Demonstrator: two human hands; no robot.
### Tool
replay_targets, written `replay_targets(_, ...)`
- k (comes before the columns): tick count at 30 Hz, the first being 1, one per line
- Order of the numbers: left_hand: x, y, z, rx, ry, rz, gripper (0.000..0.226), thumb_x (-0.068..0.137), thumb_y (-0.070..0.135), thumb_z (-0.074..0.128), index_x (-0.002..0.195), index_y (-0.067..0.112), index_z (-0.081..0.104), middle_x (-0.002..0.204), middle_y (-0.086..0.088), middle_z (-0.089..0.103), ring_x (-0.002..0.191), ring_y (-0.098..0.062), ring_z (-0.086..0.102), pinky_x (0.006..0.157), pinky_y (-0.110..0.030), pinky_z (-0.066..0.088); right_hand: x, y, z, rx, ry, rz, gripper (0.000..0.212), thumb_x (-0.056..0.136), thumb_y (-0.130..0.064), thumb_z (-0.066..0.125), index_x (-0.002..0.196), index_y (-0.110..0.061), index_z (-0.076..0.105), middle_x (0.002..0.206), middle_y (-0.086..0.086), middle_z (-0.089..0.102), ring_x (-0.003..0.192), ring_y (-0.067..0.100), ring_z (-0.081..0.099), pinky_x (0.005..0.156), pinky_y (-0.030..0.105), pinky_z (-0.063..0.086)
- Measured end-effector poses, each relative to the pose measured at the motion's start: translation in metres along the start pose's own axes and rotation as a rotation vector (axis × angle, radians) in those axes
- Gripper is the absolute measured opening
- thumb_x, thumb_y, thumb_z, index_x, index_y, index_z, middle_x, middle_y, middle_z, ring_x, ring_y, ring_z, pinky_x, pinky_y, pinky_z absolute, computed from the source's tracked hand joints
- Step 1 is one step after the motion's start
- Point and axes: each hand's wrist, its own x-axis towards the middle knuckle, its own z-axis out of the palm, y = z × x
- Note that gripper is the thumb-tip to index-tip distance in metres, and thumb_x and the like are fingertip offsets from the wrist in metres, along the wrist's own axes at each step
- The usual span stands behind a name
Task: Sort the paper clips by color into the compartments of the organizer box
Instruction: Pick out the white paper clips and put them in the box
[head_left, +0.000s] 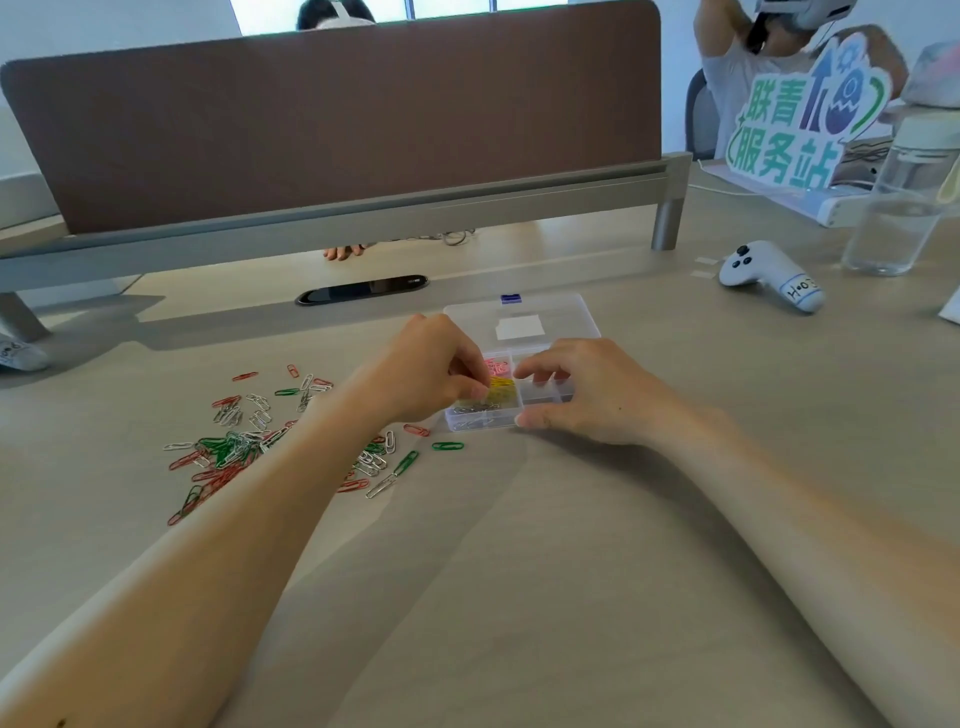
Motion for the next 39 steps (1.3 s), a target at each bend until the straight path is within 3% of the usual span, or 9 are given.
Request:
replay_targets(4, -0.003, -0.007, -0.015, -0.018, 0.012, -0.025, 0.012, 0.083, 0.022, 0.072, 0.092, 0.017, 0.077, 0.084, 0.006, 0.073, 0.073, -0.001, 0.065, 0.069, -0.009, 0.049, -0.002, 0.000, 0.000, 0.006, 0.012, 0.011, 0.052, 0.075, -0.050, 0.076, 0.121, -0.030, 0.064, 0.104, -0.011, 0.061, 0.095, 0.011, 0.057, 0.085, 0.031, 0.050)
replay_targets(7, -0.009, -0.025, -0.035, 0.061, -0.110, -0.114, 0.005, 0.081, 0.021, 0.074, 0.085, 0.024, 0.074, 0.081, 0.012, 0.071, 0.075, 0.001, 0.064, 0.071, -0.018, 0.049, -0.001, 0.002, 0.000, 0.017, 0.026, 0.016, 0.051, 0.075, -0.048, 0.076, 0.121, -0.029, 0.064, 0.104, -0.010, 0.061, 0.095, 0.011, 0.057, 0.087, 0.033, 0.050)
replay_targets(11, -0.019, -0.054, -0.051, 0.140, -0.231, -0.261, 0.006, 0.079, 0.021, 0.076, 0.084, 0.024, 0.073, 0.081, 0.013, 0.068, 0.078, -0.002, 0.062, 0.068, -0.019, 0.043, 0.000, 0.004, 0.003, 0.023, 0.030, 0.017, 0.053, 0.074, -0.050, 0.077, 0.121, -0.030, 0.064, 0.106, -0.009, 0.062, 0.097, 0.011, 0.058, 0.088, 0.036, 0.051)
replay_targets(19, -0.019, -0.082, -0.039, 0.153, -0.220, -0.324, 0.011, 0.077, 0.031, 0.077, 0.087, 0.028, 0.072, 0.087, 0.010, 0.068, 0.086, -0.008, 0.063, 0.081, -0.028, 0.050, 0.001, 0.001, 0.003, 0.015, 0.047, -0.014, 0.052, 0.075, -0.047, 0.077, 0.122, -0.027, 0.065, 0.107, -0.006, 0.064, 0.093, 0.008, 0.058, 0.086, 0.031, 0.049)
replay_targets(24, -0.016, -0.080, -0.026, 0.156, -0.151, -0.289, 0.007, 0.080, 0.028, 0.075, 0.085, 0.024, 0.073, 0.080, 0.012, 0.064, 0.081, -0.008, 0.062, 0.071, -0.022, 0.044, 0.000, 0.000, 0.004, 0.023, 0.053, -0.021, 0.051, 0.076, -0.045, 0.077, 0.122, -0.028, 0.065, 0.105, -0.008, 0.063, 0.092, 0.007, 0.057, 0.085, 0.032, 0.050)
replay_targets(32, -0.015, -0.077, -0.026, 0.175, -0.159, -0.301, 0.004, 0.084, 0.020, 0.071, 0.086, 0.018, 0.073, 0.081, 0.010, 0.061, 0.081, -0.009, 0.058, 0.071, -0.022, 0.040, 0.000, -0.002, 0.003, 0.027, 0.051, -0.021, 0.050, 0.077, -0.043, 0.077, 0.123, -0.029, 0.064, 0.107, -0.007, 0.064, 0.093, 0.006, 0.056, 0.086, 0.032, 0.049)
replay_targets(39, -0.013, -0.080, -0.026, 0.114, -0.016, -0.303, 0.008, 0.084, 0.015, 0.070, 0.077, 0.019, 0.070, 0.079, 0.005, 0.067, 0.073, -0.007, 0.058, 0.062, -0.016, 0.040, -0.002, -0.002, 0.002, 0.030, 0.054, -0.032, 0.049, 0.077, -0.042, 0.077, 0.122, -0.028, 0.065, 0.105, -0.007, 0.062, 0.091, 0.005, 0.054, 0.085, 0.031, 0.048)
